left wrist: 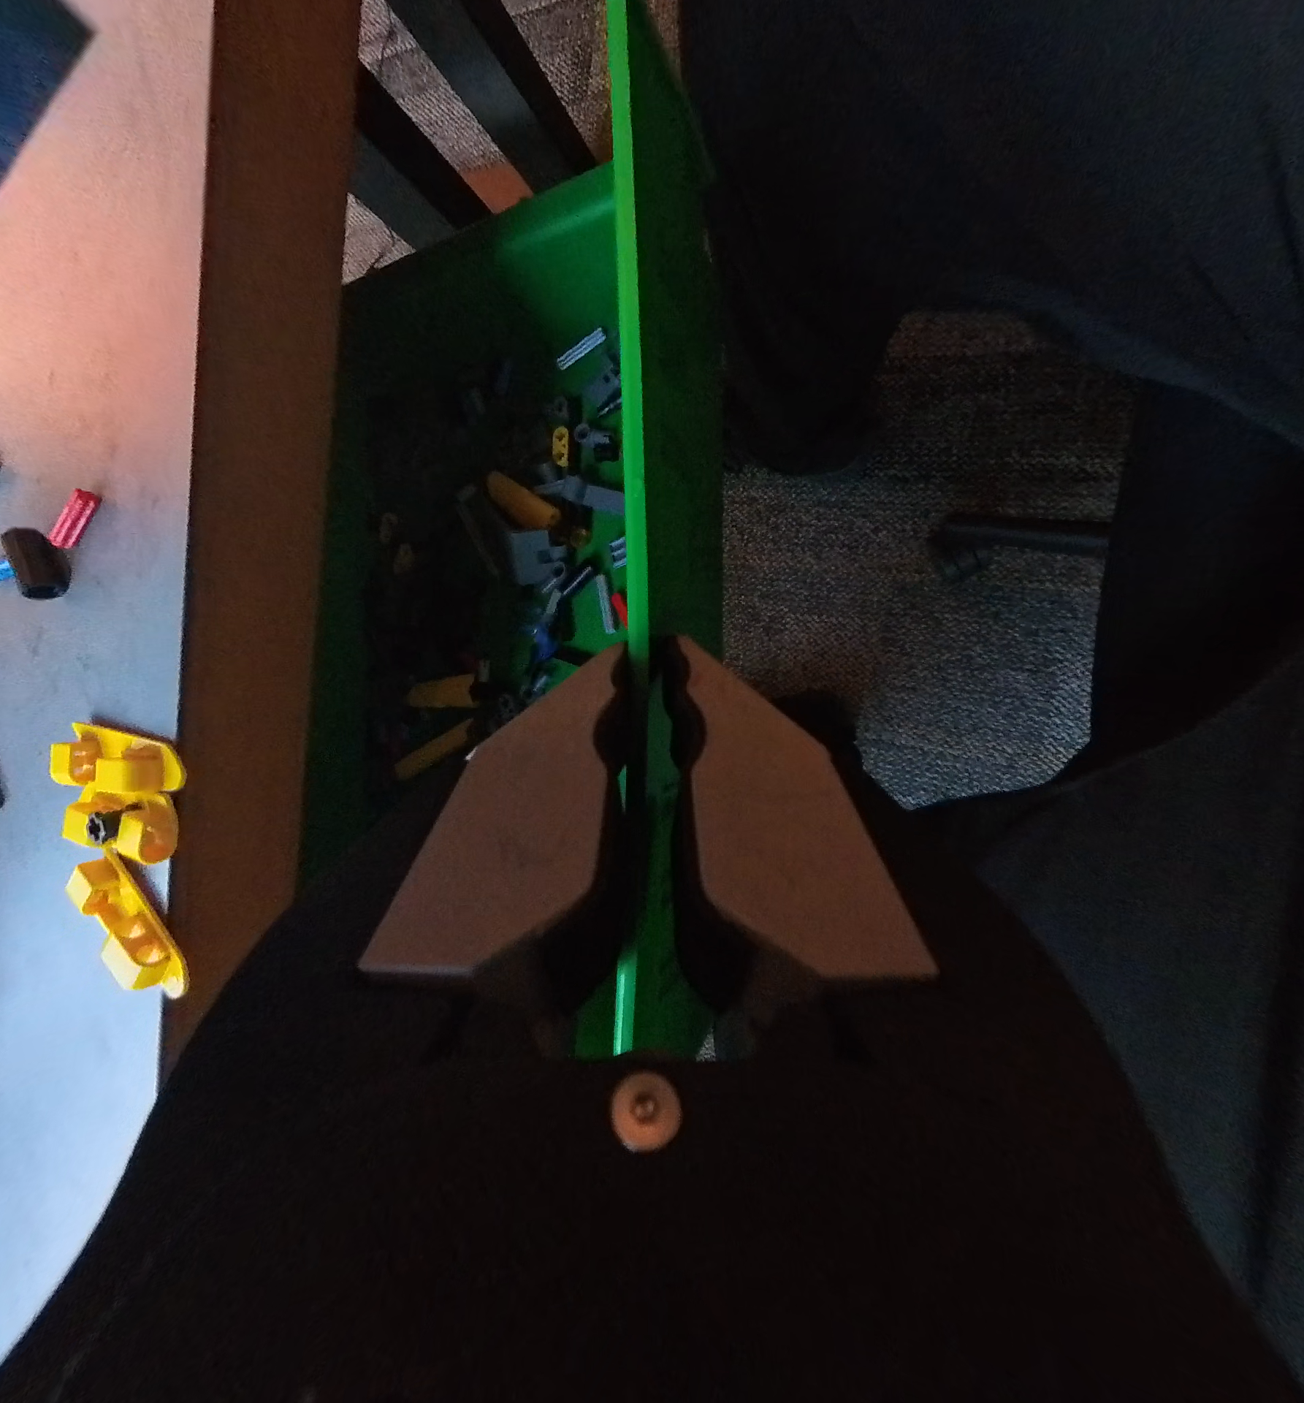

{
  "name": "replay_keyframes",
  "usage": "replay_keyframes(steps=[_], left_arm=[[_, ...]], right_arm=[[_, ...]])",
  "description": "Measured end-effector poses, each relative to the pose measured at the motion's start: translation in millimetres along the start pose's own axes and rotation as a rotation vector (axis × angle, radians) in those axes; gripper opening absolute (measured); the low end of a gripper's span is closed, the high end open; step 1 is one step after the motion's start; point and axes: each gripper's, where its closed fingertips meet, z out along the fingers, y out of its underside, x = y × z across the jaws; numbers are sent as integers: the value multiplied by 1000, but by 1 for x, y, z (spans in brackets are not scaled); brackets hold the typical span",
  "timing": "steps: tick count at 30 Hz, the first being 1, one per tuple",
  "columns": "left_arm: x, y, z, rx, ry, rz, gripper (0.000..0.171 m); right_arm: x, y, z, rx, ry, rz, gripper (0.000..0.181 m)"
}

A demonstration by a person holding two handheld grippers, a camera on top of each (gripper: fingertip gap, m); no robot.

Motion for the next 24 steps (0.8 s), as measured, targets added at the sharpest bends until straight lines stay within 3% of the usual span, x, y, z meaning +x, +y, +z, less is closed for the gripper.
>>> replay_keyframes(steps=[6,11,24], left_arm=[[1,3,0,-4,-1,13,5],[2,3,0,-4,-2,19,5],[-1,3,-5,-1,-15,21,5]], right_arm=[[13,-23,27,-43,101,-109,0],[-12,-22,47,-88,55,-184,0],[-63,-5,32,-69,-19,-267,0]])
